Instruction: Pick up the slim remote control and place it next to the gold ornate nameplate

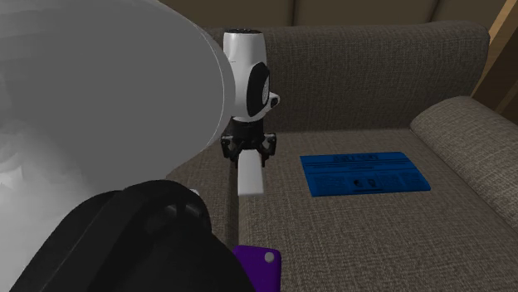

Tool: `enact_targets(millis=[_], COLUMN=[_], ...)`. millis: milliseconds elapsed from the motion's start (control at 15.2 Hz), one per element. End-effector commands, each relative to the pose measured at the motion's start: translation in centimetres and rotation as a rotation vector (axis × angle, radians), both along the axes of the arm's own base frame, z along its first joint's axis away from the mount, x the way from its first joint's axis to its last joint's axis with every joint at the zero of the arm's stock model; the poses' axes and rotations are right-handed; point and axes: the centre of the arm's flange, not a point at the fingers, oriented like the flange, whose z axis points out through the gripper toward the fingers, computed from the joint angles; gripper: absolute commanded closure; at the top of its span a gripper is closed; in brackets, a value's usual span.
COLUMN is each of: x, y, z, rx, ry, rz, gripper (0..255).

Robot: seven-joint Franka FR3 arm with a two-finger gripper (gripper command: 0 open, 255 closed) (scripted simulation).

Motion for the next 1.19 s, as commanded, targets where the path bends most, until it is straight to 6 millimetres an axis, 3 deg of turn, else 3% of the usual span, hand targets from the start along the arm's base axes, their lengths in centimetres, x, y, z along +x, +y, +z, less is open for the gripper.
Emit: enact_targets(millis=[0,330,1122], x=[0.0,0.0,-10.8], y=[0.0,0.0,11.6], z=[1.0,3.4,3.6], rx=[0.000,0.000,0.000], ry=[0.000,0.000,0.000], rz=[0.000,0.000,0.000], gripper=[255,255,255])
